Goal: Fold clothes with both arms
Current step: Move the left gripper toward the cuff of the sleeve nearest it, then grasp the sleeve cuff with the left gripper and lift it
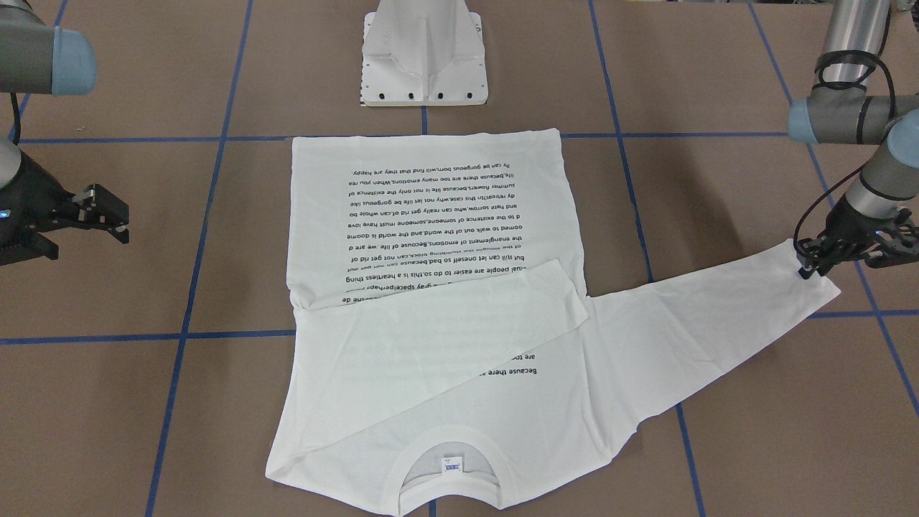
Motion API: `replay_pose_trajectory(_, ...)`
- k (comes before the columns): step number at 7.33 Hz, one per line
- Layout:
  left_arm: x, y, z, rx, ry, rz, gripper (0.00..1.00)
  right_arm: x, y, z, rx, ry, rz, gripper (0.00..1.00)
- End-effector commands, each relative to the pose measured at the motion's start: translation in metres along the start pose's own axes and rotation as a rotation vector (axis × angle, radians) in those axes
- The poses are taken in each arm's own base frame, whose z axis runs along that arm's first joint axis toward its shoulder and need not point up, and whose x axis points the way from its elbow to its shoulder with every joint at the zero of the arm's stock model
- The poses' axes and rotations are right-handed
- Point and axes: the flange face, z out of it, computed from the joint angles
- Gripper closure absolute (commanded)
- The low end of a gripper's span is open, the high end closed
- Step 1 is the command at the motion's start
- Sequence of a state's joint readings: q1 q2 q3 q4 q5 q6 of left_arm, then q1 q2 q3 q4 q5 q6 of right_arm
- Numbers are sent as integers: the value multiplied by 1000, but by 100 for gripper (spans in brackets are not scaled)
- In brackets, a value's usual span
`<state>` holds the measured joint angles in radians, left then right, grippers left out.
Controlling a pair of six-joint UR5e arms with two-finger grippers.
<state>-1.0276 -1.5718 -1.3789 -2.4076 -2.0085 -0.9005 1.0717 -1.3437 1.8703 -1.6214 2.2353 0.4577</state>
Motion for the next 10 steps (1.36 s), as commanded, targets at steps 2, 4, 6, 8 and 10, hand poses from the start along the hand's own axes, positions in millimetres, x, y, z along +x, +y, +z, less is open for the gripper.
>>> replay_pose_trajectory(2, 24, -6, -22, 22, 43, 24, 100, 4, -1, -3, 6, 1, 4, 0)
replay_pose_trajectory(4, 61, -13, -51, 0, 73, 33, 100, 8, 2, -1, 0, 3, 12, 0)
replay_pose_trajectory(6, 141, -50, -93, -25, 75, 27, 100, 17, 23, -2, -4, 7, 16, 0)
replay_pose_trajectory(8, 263, -108, -153, -55, 40, -4, 100, 32, 40, 5, -19, 21, 36, 0)
replay_pose_trajectory(10, 340, -129, -206, -105, 87, -8, 100, 36, 43, 8, -26, 29, 41, 0)
